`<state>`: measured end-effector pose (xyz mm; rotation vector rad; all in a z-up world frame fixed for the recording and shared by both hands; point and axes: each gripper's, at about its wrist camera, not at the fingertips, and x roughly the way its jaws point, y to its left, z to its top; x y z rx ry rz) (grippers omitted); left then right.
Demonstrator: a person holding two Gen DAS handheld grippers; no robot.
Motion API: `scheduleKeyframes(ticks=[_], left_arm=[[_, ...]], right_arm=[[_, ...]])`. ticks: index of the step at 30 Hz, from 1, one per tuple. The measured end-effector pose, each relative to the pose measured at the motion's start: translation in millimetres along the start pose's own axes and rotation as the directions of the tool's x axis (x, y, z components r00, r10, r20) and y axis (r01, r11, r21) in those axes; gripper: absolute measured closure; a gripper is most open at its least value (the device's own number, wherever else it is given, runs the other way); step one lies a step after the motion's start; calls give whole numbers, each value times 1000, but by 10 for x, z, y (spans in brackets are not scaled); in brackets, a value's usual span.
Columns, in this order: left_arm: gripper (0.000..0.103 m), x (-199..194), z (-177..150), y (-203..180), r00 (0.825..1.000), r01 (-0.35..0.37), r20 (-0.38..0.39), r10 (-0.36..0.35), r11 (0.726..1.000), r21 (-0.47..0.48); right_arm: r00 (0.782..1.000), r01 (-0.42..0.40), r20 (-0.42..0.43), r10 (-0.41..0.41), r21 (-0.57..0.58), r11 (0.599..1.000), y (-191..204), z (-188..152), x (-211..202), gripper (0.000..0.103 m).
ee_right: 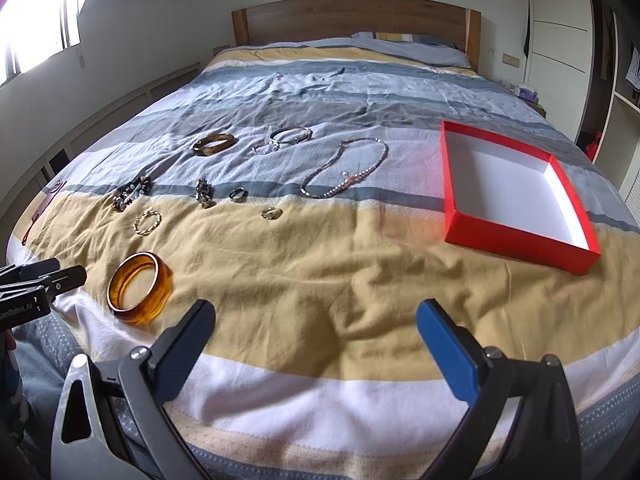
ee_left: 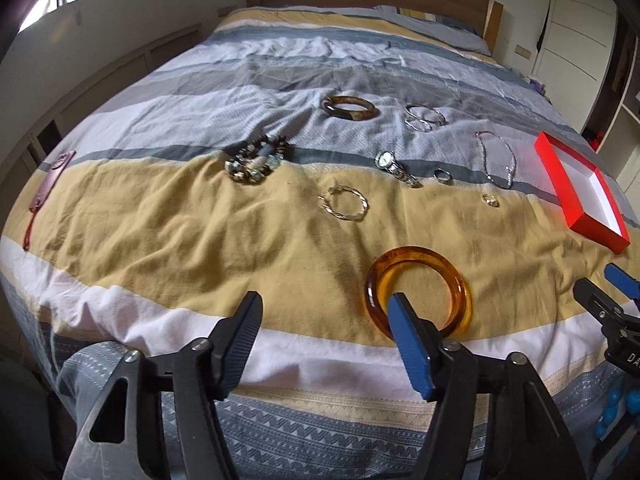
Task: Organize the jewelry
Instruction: 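Lower the left tool onto the amber bangle and close on its rim, then grasp the small silver ring with the right tool while the left tool holds the amber bangle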
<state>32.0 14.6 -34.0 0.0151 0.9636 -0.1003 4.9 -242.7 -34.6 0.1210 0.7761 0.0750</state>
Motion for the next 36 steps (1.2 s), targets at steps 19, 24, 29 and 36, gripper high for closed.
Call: scheduleKeyframes(ticks=[19, 24, 29, 36], left_arm=[[85, 621, 72, -178, 985, 98, -146, -95, 995, 13], [92, 649, 89, -103, 986, 94, -135, -94, 996, -6], [93, 601, 129, -10, 993, 60, -100, -61, 998, -11], [94, 571, 264, 202, 998, 16, -55, -18, 999, -34]], right_arm=[[998, -44, -45, 43, -21, 999, 16, 32, 377, 2], [996, -76, -50, 74, -36, 996, 94, 97, 474, 3], [990, -139, -46, 137, -53, 989, 235, 236, 601, 13], [978, -203, -53, 200, -67, 977, 439, 524, 892, 38]])
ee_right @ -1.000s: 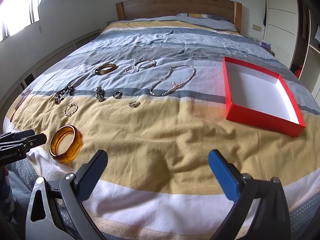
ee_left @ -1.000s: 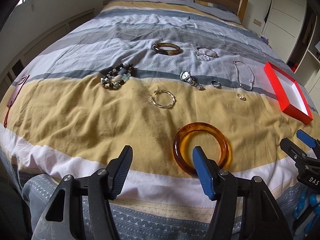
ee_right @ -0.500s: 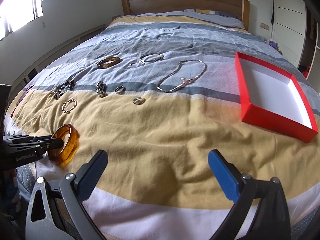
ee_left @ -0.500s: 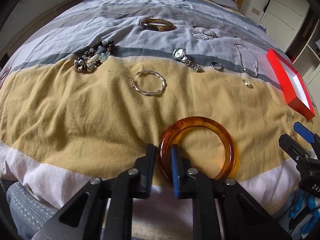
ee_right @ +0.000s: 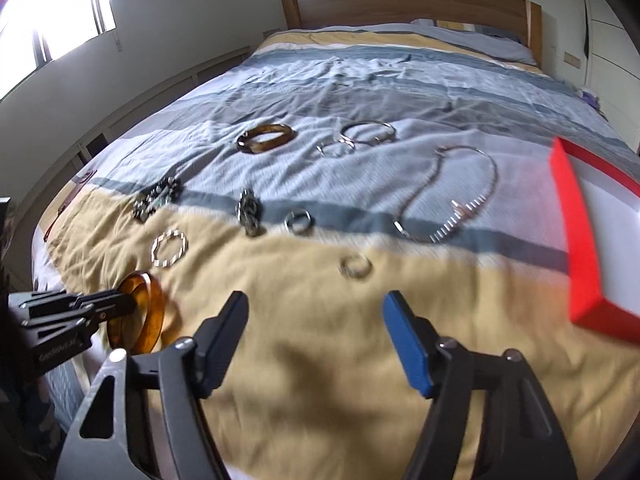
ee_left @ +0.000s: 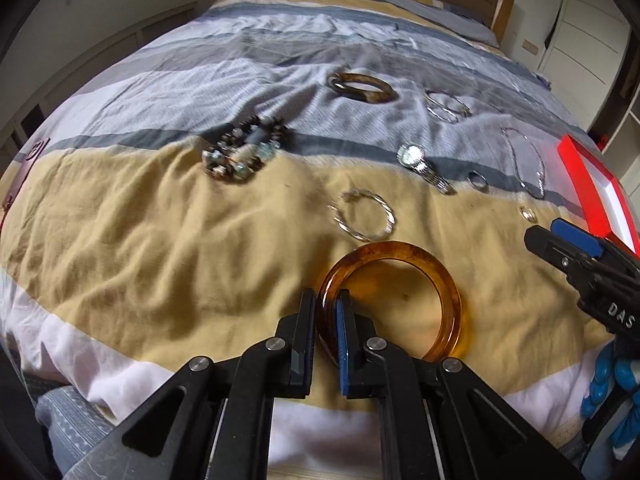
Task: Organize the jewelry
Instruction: 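Grasp the small silver ring with the right tool while the left tool holds the amber bangle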
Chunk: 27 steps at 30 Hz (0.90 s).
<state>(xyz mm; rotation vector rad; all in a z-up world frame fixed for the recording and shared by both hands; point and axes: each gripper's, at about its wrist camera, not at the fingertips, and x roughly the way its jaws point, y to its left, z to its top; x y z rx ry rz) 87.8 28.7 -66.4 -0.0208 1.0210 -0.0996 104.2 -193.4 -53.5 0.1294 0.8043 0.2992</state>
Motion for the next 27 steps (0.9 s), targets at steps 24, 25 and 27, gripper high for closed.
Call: scheduleKeyframes(ticks=[24, 25, 27], left_arm=[[94, -106, 60, 81, 999, -32, 43, 31, 999, 19], [94, -125, 57, 67, 998, -36, 45, 34, 999, 23], [94, -175, 50, 33, 998, -45, 52, 43, 998, 35]], right_arm=[[998, -30, -64, 29, -19, 999, 22, 427, 666, 84], [998, -34, -62, 33, -20, 999, 29, 425, 642, 84], [998, -42, -55, 41, -20, 999, 35, 419, 570, 84]])
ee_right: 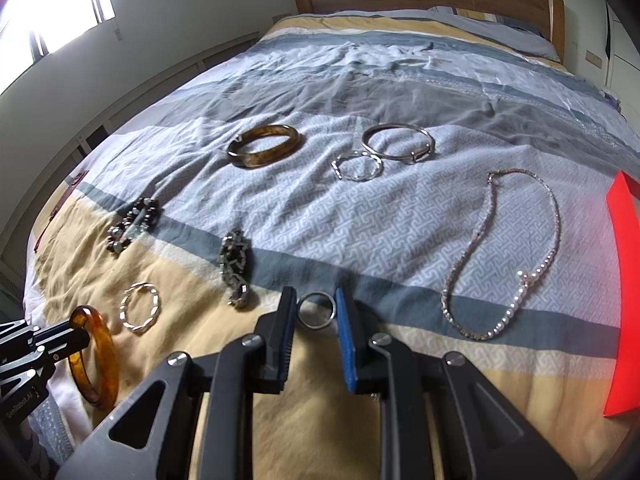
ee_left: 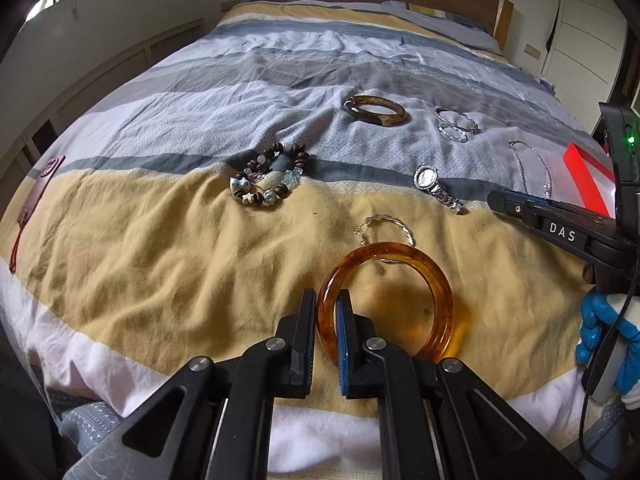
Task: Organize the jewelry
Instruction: 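Grasp the small silver ring with the right tool while the left tool holds the amber bangle, then carry the bangle and ring into the red box while both tools open to release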
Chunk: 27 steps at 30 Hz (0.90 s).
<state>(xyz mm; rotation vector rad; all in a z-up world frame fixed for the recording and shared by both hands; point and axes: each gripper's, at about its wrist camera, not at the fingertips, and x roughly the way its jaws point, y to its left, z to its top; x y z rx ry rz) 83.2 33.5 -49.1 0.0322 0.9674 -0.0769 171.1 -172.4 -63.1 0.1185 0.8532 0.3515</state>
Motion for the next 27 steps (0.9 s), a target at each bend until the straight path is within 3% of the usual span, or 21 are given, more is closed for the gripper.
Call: scheduleKeyframes(ticks=[8, 14, 19, 24, 27], left_arm=[[94, -278, 67, -239, 999, -17, 44, 14, 997, 72], [94, -497, 244, -723, 996, 3, 86, -19, 983, 186], [94, -561, 494, -1435, 985, 116, 89, -146, 952, 283], [94, -406, 751, -2362, 955, 265, 31, -295, 896, 356], [94, -210, 860, -2865, 939, 324, -20, -343, 865, 384]], right_arm=[[997, -33, 64, 33, 4, 999, 16, -75, -498, 84], [992, 9, 126, -16, 53, 999, -338, -202, -1008, 84], [980, 95, 165, -112, 109, 989, -924, -279, -1434, 84], [958, 216, 156, -242, 167, 962, -1704, -383, -1777, 84], [945, 272, 132, -299, 193, 943, -2145, -443, -1869, 84]])
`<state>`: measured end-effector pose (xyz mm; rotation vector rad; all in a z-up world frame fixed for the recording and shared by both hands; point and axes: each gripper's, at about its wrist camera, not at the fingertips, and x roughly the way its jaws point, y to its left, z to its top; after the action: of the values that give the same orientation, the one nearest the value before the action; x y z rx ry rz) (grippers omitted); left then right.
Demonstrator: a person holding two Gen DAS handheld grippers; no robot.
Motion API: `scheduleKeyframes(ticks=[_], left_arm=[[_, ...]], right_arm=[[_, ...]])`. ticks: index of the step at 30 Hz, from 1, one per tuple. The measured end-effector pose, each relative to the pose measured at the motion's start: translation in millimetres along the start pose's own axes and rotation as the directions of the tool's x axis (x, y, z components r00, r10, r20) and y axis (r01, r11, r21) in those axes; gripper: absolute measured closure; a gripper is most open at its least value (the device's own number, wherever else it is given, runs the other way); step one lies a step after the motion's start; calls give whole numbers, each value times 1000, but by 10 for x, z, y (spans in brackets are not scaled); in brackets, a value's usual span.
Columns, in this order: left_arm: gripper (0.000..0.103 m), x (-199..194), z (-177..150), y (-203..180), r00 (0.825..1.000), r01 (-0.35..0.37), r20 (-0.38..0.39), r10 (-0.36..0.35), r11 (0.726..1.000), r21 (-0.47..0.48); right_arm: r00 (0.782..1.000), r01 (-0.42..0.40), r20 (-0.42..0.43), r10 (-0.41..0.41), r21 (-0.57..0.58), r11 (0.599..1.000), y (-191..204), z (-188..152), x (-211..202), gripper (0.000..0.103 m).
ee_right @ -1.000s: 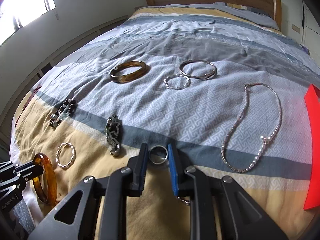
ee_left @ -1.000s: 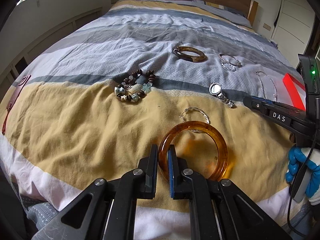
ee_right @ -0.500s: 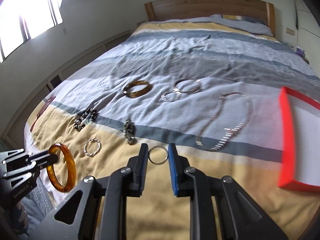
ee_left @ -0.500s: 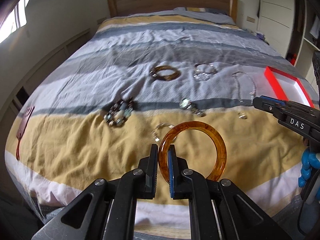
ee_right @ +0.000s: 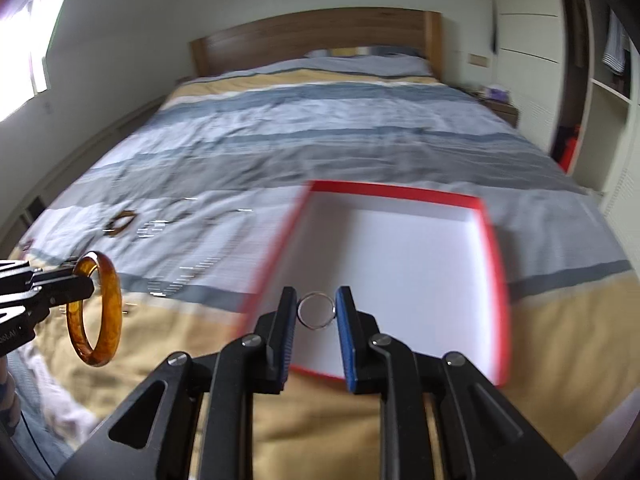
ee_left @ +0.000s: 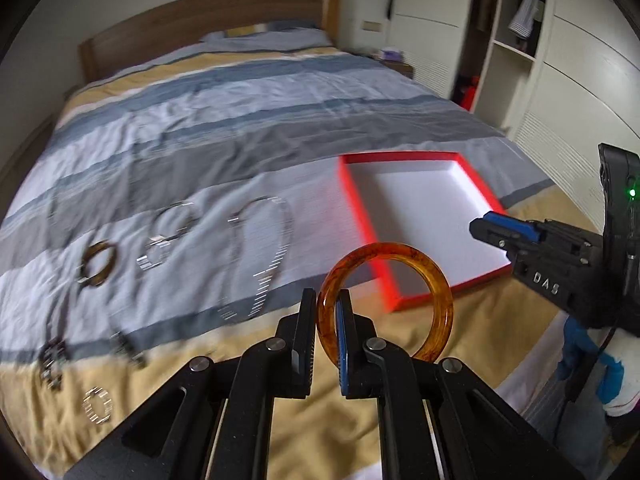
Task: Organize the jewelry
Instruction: 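Carry the bangle and ring into the red box while both tools open to release, then move both open tools back from the box over the remaining jewelry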
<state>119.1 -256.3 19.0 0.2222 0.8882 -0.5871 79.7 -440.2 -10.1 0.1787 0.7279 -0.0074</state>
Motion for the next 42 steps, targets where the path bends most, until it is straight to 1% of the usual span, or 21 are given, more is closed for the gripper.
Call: scheduleKeyframes(ticks=[2, 3, 6, 9, 12, 14, 15, 17, 20, 22, 23, 25, 27, 28, 30, 31, 33, 35, 37, 42], left_arm=[[94, 295, 156, -220, 999, 30, -30, -29, 999, 25], [94, 382, 189, -328, 999, 33, -37, -32, 999, 36], [94, 730, 291, -568, 996, 37, -82, -31, 997, 65], [93, 985, 294, -685, 993, 24, -120, -15, 997, 79], [92, 1149, 276, -687, 989, -10, -144, 23, 996, 91], [93, 1205, 263, -667, 988, -14, -154, 27, 996, 91], [93, 1248, 263, -681, 986, -17, -165, 33, 995, 98], [93, 1362, 255, -680, 981, -29, -185, 49, 994, 109], [93, 1409, 259, -673, 979, -48, -192, 67, 993, 105], [91, 1420, 268, -667, 978, -53, -196, 73, 993, 105], [91, 1409, 268, -669, 978, -53, -196, 74, 993, 109], [91, 1382, 270, -693, 979, -53, -189, 76, 991, 126], [91, 1348, 271, -710, 979, -49, -189, 75, 989, 139], [89, 1324, 273, -716, 980, -48, -187, 74, 989, 140], [82, 1209, 274, -724, 983, -46, -168, 71, 989, 144], [74, 1129, 278, -718, 985, -54, -154, 77, 988, 145], [69, 962, 282, -686, 989, -55, -131, 72, 990, 132], [50, 717, 267, -610, 992, -86, -86, 96, 990, 114], [45, 498, 218, -508, 993, -99, -51, 104, 991, 94], [43, -149, -19, -160, 989, -146, -14, 147, 987, 65]], right_arm=[[999, 30, -17, -30, 7, 1000, -240, -16, 66, 84], [999, 40, -25, -40, 9, 999, -334, -31, 93, 84], [996, 61, -69, -60, 12, 998, -576, -95, 248, 84], [993, 53, -107, -52, 5, 999, -725, -177, 373, 84], [988, 45, -144, -49, -27, 999, -738, -247, 496, 83], [983, 39, -175, -47, -48, 998, -718, -284, 570, 83], [982, 42, -181, -55, -76, 996, -692, -299, 586, 83], [980, 36, -191, -52, -87, 996, -671, -304, 594, 83], [978, 49, -196, -72, -120, 992, -664, -303, 587, 83], [976, 55, -201, -80, -126, 991, -673, -312, 569, 83], [976, 52, -202, -77, -123, 991, -682, -309, 559, 82], [976, 58, -204, -83, -126, 990, -681, -312, 532, 78], [976, 67, -199, -92, -125, 990, -685, -291, 507, 67], [976, 70, -198, -94, -123, 990, -683, -287, 480, 65], [976, 70, -198, -95, -128, 989, -669, -283, 422, 64], [976, 77, -193, -103, -135, 988, -652, -284, 365, 64], [978, 81, -181, -106, -138, 987, -630, -275, 234, 64], [980, 95, -161, -116, -136, 986, -617, -260, 72, 63], [982, 106, -144, -124, -127, 986, -593, -251, -105, 63], [986, 126, -98, -138, -124, 984, -434, -252, -543, 63]])
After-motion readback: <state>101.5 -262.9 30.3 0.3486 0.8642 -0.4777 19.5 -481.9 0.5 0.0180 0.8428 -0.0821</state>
